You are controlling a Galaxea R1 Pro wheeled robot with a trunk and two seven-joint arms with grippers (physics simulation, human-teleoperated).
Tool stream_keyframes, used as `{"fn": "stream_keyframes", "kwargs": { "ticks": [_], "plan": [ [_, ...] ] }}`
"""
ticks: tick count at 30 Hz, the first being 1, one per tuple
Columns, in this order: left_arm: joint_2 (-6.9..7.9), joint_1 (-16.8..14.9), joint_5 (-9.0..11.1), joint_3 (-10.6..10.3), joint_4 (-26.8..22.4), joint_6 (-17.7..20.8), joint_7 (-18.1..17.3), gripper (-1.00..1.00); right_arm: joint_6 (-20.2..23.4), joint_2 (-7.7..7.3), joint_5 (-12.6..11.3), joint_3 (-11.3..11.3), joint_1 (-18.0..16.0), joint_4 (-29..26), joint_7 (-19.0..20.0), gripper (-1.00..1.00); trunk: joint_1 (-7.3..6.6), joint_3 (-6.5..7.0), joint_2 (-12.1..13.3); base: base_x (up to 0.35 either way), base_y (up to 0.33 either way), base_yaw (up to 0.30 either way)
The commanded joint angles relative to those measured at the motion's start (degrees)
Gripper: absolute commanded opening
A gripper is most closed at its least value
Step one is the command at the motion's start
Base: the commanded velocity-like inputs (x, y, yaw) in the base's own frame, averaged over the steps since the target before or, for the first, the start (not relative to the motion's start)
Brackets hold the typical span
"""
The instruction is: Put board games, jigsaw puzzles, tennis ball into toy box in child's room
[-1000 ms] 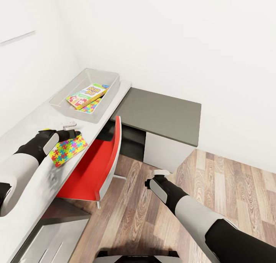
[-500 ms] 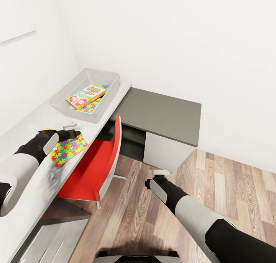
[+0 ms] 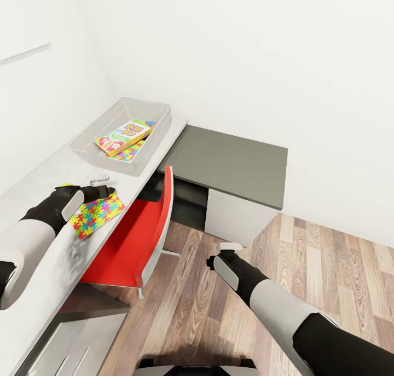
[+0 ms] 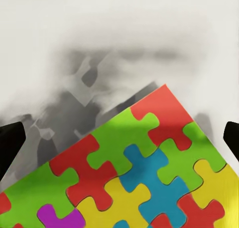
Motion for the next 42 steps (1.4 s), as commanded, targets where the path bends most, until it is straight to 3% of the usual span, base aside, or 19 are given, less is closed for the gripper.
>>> {"fn": "stream_keyframes", "kwargs": {
  "ticks": [1,42],
  "plan": [
    [0.07,-0.04,0.08,-0.24,-0.05,0.22,-0.09,1.00,0.21,0.00,-0.31,0.34,-0.07,-0.02,-0.39,1.00,0.03,-0.07,-0.08,0.000,0.000,0.000],
    [0.07,0.02,0.06,-0.15,-0.05,0.21,-0.11,1.00,0.20,0.00,-0.31,0.34,-0.07,-0.05,-0.39,1.00,0.03,-0.07,-0.08,-0.041,0.012,0.000]
  ]
}}
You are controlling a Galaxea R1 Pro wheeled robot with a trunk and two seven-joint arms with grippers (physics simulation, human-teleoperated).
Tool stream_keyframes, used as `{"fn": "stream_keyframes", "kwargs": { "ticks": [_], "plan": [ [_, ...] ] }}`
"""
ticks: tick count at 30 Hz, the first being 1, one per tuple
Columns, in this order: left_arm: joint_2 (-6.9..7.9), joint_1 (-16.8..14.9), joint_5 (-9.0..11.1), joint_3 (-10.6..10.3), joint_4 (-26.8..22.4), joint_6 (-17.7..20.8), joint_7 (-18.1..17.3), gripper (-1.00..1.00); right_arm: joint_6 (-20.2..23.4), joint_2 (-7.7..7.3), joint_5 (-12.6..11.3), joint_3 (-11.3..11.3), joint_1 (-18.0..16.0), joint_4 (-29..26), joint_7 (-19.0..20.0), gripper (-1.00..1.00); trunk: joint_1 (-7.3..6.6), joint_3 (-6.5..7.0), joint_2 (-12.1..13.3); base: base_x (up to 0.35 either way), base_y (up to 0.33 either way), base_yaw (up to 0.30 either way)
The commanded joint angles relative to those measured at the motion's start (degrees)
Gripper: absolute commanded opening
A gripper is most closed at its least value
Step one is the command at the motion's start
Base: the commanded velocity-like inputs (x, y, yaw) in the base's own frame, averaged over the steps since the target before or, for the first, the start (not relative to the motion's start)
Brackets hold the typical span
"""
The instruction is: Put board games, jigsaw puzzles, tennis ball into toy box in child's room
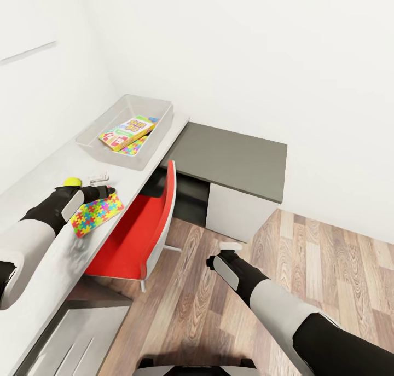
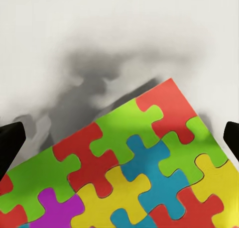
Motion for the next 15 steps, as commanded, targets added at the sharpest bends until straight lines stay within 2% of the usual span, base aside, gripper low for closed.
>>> {"fn": "stream_keyframes", "kwargs": {
  "ticks": [1,9,15],
  "plan": [
    [0.07,-0.03,0.08,-0.24,-0.07,0.23,-0.08,1.00,0.21,0.00,-0.31,0.33,-0.07,-0.01,-0.39,1.00,0.02,-0.07,-0.08,-0.011,0.007,0.000],
    [0.07,-0.03,0.11,-0.24,-0.06,0.23,-0.08,1.00,0.21,0.00,-0.31,0.33,-0.07,-0.07,-0.39,1.00,0.02,-0.07,-0.08,-0.062,0.001,0.000],
    [0.07,-0.03,0.12,-0.24,-0.08,0.24,-0.08,1.00,0.22,0.00,-0.31,0.33,-0.07,-0.08,-0.39,1.00,0.02,-0.07,-0.08,-0.141,0.000,0.000]
  ]
}}
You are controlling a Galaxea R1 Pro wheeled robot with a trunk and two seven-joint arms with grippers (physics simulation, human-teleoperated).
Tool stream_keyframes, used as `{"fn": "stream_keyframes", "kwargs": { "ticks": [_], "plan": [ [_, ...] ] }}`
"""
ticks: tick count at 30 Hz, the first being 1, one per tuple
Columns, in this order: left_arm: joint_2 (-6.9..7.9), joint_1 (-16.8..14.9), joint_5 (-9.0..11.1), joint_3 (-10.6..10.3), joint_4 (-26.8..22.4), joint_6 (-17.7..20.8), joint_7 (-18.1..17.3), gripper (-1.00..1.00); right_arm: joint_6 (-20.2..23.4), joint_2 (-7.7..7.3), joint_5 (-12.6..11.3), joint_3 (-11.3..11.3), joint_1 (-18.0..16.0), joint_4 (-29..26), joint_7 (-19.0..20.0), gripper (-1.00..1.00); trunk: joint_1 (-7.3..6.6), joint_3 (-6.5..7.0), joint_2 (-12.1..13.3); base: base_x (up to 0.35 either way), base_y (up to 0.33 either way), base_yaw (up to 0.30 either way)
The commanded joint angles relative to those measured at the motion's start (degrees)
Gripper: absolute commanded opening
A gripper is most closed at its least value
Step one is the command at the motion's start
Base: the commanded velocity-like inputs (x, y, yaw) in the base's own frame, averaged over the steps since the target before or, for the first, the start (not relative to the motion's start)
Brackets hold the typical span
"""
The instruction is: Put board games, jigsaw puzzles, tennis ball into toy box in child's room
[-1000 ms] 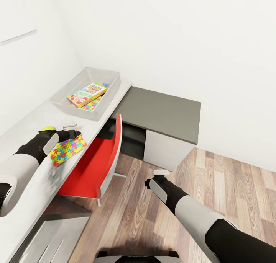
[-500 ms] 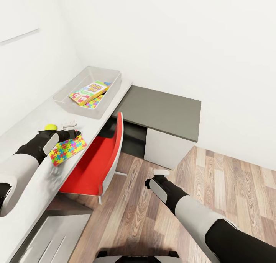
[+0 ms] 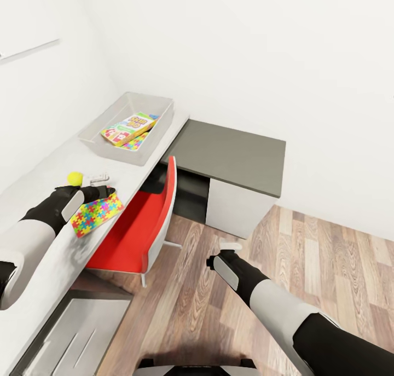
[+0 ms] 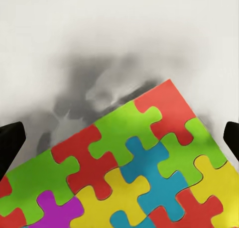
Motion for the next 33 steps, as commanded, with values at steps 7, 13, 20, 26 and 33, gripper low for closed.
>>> {"fn": "stream_keyframes", "kwargs": {
  "ticks": [7,13,20,26,33],
  "plan": [
    [0.07,-0.03,0.16,-0.24,-0.07,0.30,-0.08,1.00,0.21,0.00,-0.31,0.33,-0.07,-0.02,-0.38,1.00,0.02,-0.07,-0.08,-0.131,0.000,0.000],
    [0.07,-0.01,0.11,-0.24,-0.08,0.27,-0.08,1.00,0.21,0.00,-0.31,0.33,-0.07,-0.02,-0.38,1.00,0.02,-0.07,-0.08,-0.117,0.000,0.000],
    [0.07,0.06,0.14,-0.24,-0.08,0.30,-0.10,1.00,0.21,0.00,-0.31,0.33,-0.07,-0.02,-0.38,1.00,0.02,-0.07,-0.08,-0.167,0.000,0.000],
    [0.09,0.06,0.14,-0.16,-0.08,0.30,-0.16,1.00,0.21,0.00,-0.31,0.33,-0.07,-0.02,-0.38,1.00,0.02,-0.07,-0.08,-0.156,0.000,0.000],
    [0.16,0.05,0.16,-0.15,-0.08,0.30,-0.22,1.00,0.21,0.00,-0.31,0.33,-0.07,-0.02,-0.38,1.00,0.02,-0.07,-0.08,-0.081,0.000,0.000]
  ]
}}
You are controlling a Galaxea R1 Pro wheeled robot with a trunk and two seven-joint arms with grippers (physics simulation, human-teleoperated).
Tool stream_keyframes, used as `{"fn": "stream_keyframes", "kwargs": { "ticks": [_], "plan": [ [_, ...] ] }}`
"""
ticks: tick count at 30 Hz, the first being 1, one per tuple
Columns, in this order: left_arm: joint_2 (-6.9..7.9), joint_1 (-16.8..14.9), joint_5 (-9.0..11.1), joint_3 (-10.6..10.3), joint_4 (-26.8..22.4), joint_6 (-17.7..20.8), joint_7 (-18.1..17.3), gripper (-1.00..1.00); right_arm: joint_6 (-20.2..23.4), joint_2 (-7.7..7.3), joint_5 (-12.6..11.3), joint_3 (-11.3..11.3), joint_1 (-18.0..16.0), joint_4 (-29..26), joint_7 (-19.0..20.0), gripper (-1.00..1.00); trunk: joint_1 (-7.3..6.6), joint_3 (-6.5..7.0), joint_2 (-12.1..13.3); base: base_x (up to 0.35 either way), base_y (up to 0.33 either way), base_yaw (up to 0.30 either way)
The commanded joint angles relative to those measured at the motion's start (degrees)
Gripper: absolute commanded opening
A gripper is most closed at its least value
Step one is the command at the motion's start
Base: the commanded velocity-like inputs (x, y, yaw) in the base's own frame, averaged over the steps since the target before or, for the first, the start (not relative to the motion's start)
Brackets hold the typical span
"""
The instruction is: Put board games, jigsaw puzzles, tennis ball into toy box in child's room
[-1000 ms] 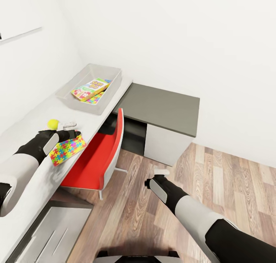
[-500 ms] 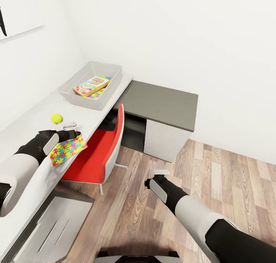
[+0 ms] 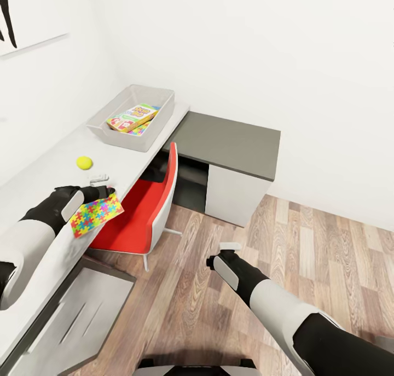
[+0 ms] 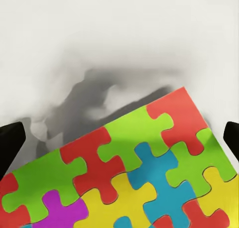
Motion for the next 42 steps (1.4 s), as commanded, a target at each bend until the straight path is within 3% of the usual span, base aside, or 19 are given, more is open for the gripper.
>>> {"fn": "stream_keyframes", "kwargs": {
  "ticks": [1,21,42],
  "plan": [
    [0.07,-0.06,0.08,-0.24,-0.10,0.26,-0.09,1.00,0.21,0.00,-0.31,0.33,-0.07,-0.02,-0.39,1.00,0.02,-0.07,-0.08,-0.013,0.000,0.000],
    [0.08,-0.04,0.07,-0.24,-0.33,0.39,-0.30,1.00,0.21,0.00,-0.31,0.33,-0.07,-0.02,-0.39,1.00,0.02,-0.07,-0.08,-0.005,0.001,0.000],
    [0.08,-0.03,0.08,-0.18,-0.52,0.32,-0.45,1.00,0.21,0.00,-0.31,0.33,-0.07,-0.02,-0.39,1.00,0.02,-0.07,-0.08,-0.122,0.031,0.000]
  ]
}}
